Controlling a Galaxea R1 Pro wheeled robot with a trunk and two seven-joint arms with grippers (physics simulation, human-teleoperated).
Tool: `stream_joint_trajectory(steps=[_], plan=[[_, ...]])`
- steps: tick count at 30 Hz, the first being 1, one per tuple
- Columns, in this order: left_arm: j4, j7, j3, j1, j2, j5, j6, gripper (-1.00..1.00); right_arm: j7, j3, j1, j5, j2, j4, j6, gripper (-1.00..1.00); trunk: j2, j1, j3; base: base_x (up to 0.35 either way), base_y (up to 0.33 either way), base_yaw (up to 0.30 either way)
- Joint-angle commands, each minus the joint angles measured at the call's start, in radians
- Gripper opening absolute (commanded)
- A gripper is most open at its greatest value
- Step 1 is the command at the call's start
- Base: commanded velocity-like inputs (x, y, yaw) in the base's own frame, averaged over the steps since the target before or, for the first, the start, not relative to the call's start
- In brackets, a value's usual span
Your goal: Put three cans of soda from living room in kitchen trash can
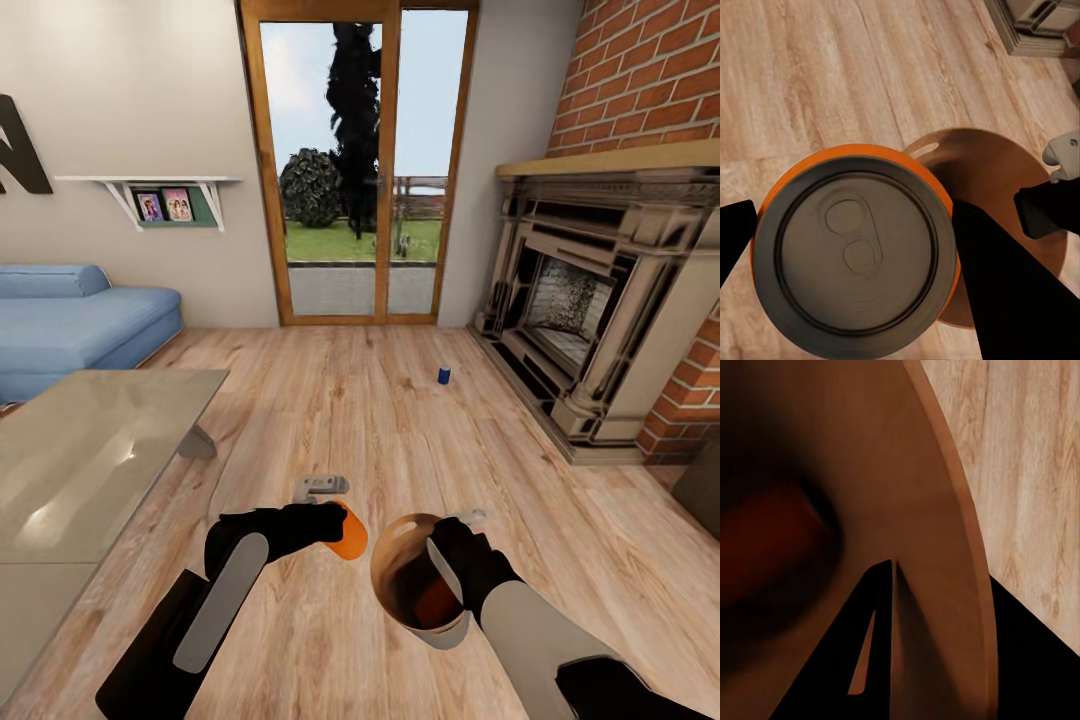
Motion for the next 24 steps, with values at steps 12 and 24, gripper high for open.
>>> stream_joint_trajectory(steps=[12, 24], plan=[[0.0, -0.043, 0.0, 0.0, 0.0, 0.0, -0.004, -1.0, 0.004, 0.001, 0.0, 0.004, 0.004, -0.001, 0.0, -1.0, 0.0, 0.0, 0.0, 0.0, 0.0, 0.0], [0.001, -0.064, -0.001, -0.001, -0.006, 0.0, -0.006, -1.0, 0.004, 0.002, 0.0, 0.004, 0.011, -0.001, 0.0, -1.0, 0.0, 0.0, 0.0, 0.0, 0.0, 0.0]])
